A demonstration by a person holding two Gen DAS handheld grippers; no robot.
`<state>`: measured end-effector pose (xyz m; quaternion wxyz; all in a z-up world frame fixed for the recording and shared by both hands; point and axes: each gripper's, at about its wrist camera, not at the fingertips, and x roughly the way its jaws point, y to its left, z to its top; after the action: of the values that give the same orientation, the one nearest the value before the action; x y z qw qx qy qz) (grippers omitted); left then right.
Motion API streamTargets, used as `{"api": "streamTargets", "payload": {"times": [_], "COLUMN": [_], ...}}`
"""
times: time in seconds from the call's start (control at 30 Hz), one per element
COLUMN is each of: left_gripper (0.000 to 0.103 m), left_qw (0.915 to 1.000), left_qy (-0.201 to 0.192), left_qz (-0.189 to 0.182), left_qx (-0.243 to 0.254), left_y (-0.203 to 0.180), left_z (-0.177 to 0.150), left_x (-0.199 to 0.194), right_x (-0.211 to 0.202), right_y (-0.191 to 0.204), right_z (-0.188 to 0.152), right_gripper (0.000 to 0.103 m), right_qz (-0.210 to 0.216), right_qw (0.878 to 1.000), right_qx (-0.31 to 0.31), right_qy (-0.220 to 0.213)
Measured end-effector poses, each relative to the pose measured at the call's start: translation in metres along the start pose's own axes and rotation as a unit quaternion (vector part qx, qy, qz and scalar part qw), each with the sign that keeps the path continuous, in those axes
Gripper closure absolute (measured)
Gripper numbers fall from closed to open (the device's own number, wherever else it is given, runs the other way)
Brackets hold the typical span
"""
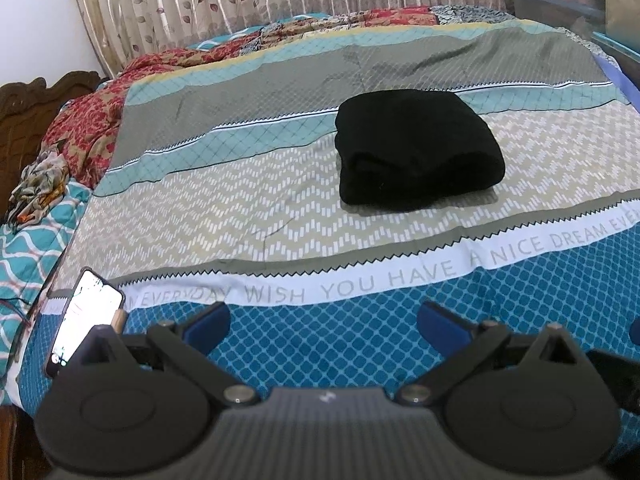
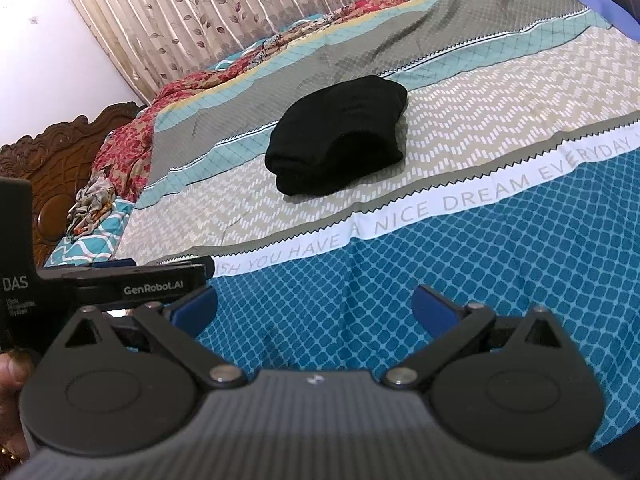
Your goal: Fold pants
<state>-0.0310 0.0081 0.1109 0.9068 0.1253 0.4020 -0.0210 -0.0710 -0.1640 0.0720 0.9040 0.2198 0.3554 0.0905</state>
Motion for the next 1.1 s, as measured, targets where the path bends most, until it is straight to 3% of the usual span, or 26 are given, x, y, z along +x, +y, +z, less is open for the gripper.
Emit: {"api": "streamTargets", "payload": {"times": [0.6,0.8,1.1], "left_gripper": [0.0,0.0,0.0], "left_qw": [0.9994,0.999,0.9982], "left_qy": [0.021,0.043,0.056], "left_qz": [-0.027,-0.013,-0.02], "left_qx": [0.006,0.007,0.002], "left_y": [-0.0046,-0.0065,-0.0065], "left_z": [-0.0048,-0.0047,-0.0051], "left_x": [-0.0005,0.0006,0.0031], "right_x": [-0.0007,-0.0006,-0.0007], "right_y": [-0.0039,-0.0046,-0.0046], "right_z": [0.0004,0.0007,0.0009], "right_gripper": [0.0,0.0,0.0], "right_qz": [-0.007,-0.006,-0.006], "right_qw": [1.0,1.0,1.0], "right_qx": [0.008,0.009,0.008], "right_qy": [0.0,0.001,0.001]}}
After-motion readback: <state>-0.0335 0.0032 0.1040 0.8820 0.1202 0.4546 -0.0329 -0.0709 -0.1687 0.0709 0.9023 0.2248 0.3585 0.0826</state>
